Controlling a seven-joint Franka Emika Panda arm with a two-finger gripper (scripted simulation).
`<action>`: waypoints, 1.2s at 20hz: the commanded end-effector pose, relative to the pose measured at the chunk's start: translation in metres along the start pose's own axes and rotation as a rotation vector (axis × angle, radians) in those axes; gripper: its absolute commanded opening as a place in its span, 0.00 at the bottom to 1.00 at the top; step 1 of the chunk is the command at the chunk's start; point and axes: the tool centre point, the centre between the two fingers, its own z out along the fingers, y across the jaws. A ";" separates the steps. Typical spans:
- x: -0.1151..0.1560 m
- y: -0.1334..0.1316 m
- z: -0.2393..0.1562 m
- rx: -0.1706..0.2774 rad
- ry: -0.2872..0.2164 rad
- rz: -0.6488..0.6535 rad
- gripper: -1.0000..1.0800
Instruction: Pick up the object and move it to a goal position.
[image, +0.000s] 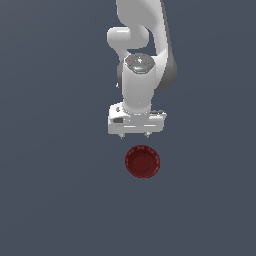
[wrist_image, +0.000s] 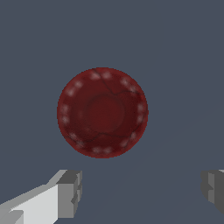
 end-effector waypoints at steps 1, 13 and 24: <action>0.000 0.000 0.000 0.000 0.000 0.000 0.62; 0.004 0.022 -0.014 -0.004 0.018 0.053 0.62; 0.008 0.021 -0.007 0.016 0.010 0.014 0.62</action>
